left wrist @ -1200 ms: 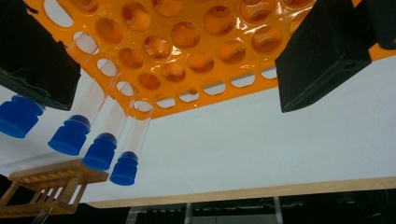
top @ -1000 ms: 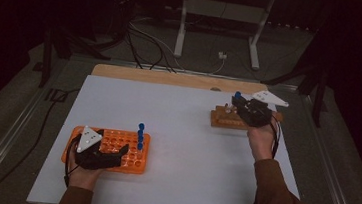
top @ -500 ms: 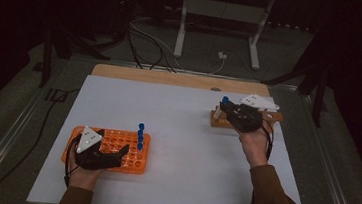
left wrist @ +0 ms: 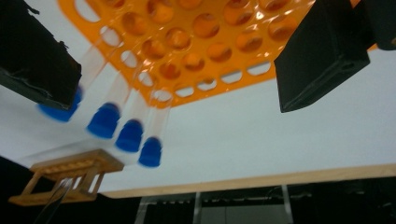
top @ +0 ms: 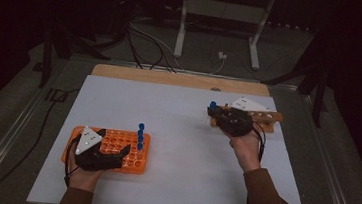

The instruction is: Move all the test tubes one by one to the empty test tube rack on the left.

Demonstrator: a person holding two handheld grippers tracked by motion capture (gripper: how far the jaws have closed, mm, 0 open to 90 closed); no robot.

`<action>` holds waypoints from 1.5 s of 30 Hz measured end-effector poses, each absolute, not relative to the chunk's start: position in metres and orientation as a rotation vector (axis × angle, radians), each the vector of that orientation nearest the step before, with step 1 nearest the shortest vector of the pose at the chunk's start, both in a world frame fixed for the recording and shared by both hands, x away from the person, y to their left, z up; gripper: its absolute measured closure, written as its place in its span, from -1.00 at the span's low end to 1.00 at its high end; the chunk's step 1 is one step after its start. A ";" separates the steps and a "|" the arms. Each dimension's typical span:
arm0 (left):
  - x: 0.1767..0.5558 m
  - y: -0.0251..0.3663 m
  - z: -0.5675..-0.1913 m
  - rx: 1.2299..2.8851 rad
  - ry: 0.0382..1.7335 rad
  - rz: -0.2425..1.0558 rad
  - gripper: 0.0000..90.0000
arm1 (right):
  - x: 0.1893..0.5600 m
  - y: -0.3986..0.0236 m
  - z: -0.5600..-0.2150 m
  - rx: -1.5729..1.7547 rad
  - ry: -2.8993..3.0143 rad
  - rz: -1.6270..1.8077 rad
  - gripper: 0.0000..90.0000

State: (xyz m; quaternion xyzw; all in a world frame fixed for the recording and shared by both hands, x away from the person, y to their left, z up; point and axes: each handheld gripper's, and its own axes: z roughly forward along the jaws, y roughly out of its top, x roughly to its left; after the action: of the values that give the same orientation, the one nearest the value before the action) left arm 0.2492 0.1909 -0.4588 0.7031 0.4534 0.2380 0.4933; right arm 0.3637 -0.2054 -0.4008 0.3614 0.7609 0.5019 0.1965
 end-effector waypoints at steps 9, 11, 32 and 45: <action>0.252 0.171 -0.437 1.720 1.020 0.578 -0.98 | 0.358 -0.191 -0.399 0.979 2.218 1.424 0.70; 0.255 0.165 -0.432 1.719 1.006 0.575 -0.98 | 0.356 -0.187 -0.398 0.964 2.234 1.425 0.70; 0.278 0.083 -0.407 1.823 0.846 0.548 -0.69 | 0.333 -0.144 -0.373 0.835 2.374 1.525 0.70; 0.285 0.066 -0.409 1.832 0.800 0.542 0.44 | 0.323 -0.132 -0.369 0.782 2.416 1.569 0.70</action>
State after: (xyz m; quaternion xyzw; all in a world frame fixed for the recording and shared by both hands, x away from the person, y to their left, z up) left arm 0.2850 0.0660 -0.4088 0.7608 0.3323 0.2250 0.5100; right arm 0.3228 -0.1317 -0.3690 0.2611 0.8069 0.5240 0.0783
